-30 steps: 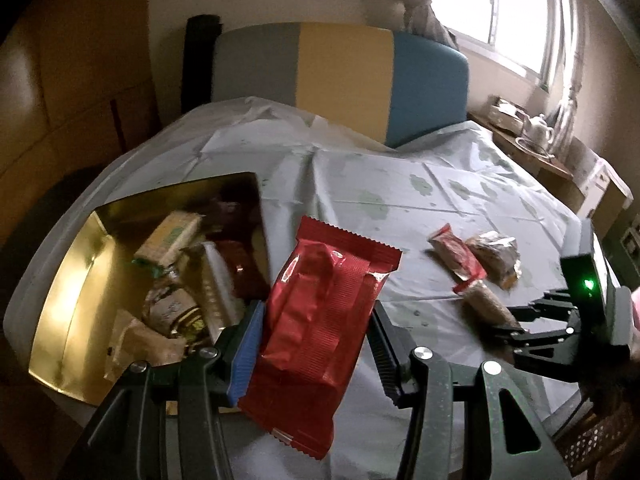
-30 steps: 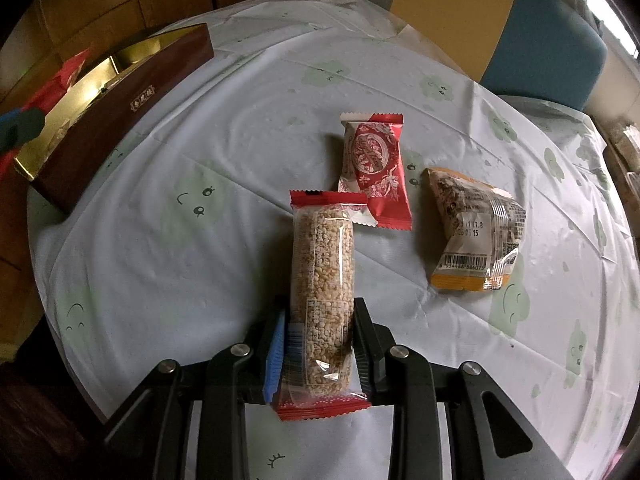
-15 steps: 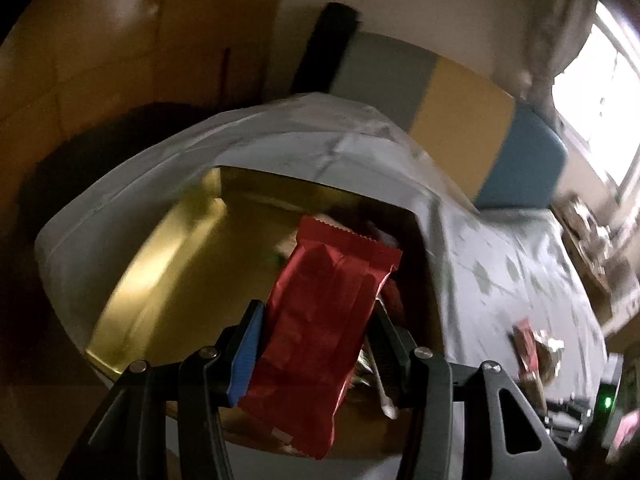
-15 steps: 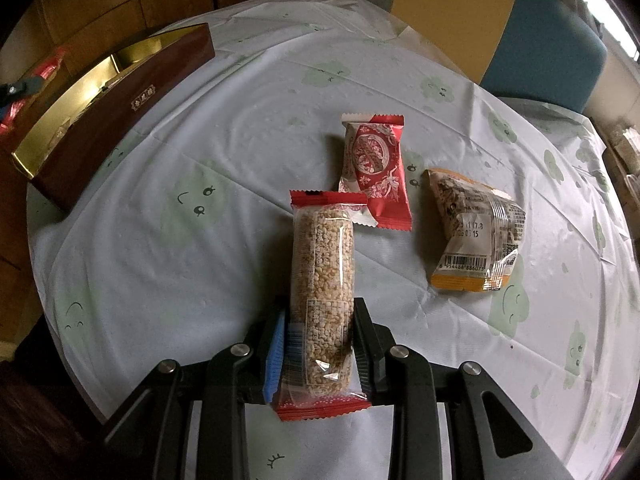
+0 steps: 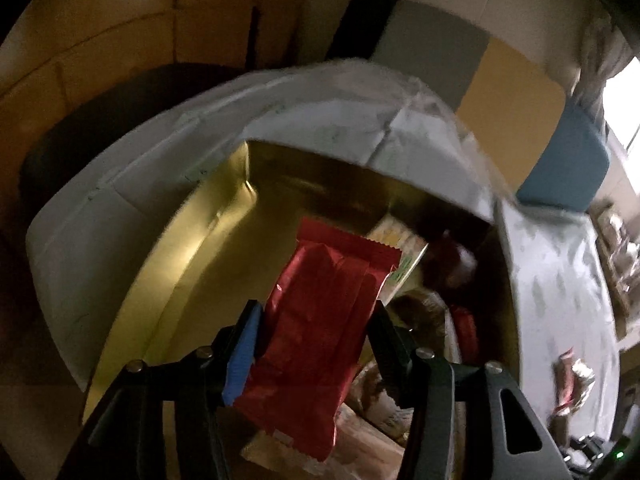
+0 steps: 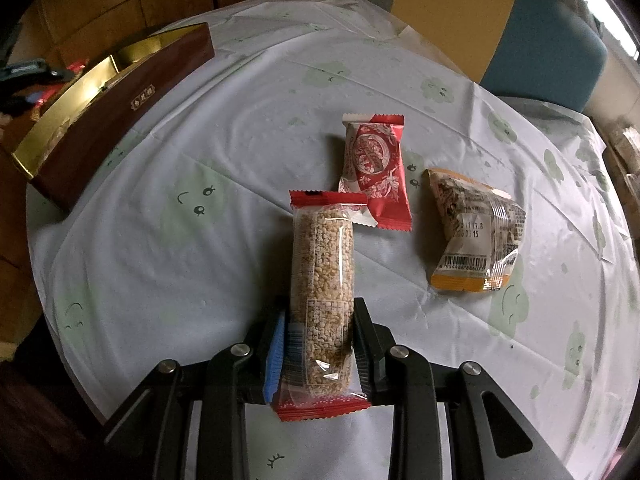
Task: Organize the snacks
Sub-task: 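Carry the red foil packet into the gold box and open the left gripper, then withdraw the left gripper from the gold box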
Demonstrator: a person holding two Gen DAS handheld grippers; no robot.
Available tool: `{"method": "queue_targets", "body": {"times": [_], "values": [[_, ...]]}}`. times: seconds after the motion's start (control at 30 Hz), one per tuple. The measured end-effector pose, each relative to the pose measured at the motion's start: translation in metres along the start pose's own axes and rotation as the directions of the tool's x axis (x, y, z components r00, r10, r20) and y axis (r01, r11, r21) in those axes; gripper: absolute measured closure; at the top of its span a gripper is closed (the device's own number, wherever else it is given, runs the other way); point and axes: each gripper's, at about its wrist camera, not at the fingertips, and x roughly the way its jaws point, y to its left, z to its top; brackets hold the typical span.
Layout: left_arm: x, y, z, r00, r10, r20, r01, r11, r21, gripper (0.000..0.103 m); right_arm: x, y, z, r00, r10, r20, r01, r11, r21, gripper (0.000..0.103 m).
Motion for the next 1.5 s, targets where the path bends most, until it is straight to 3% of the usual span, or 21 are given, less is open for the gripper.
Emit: {"method": "queue_targets", "body": {"times": [0.2,0.3,0.37,0.57,1.1,1.5], "values": [[0.011,0.003,-0.007,1.0,0.013,-0.025,-0.014,1.0,-0.004,0.045,0.0,0.0,0.0,1.0,0.0,0.0,0.0,1.0,0.0,0.072],[0.006,0.0,-0.007,1.0,0.018,0.003,-0.018,1.0,0.023,0.041,0.0,0.0,0.0,1.0,-0.001,0.0,0.001,1.0,0.0,0.072],[0.002,-0.001,-0.005,1.0,0.027,0.015,-0.028,0.999,0.04,0.034,0.0,0.0,0.0,1.0,-0.002,0.0,0.002,1.0,-0.001,0.072],[-0.021,-0.015,-0.014,0.994,0.083,0.067,-0.088,0.994,0.071,0.034,0.001,0.0,0.0,1.0,-0.007,0.002,0.007,1.0,-0.003,0.072],[-0.062,-0.08,-0.077,0.993,0.023,0.118,-0.054,0.963,0.265,0.034,0.0,0.0,0.0,1.0,-0.01,0.001,0.01,1.0,-0.01,0.072],[-0.067,-0.092,-0.094,0.995,-0.002,0.101,-0.028,0.954,0.297,0.034,-0.003,-0.005,0.004,1.0,-0.006,-0.007,0.006,1.0,0.006,0.069]]}}
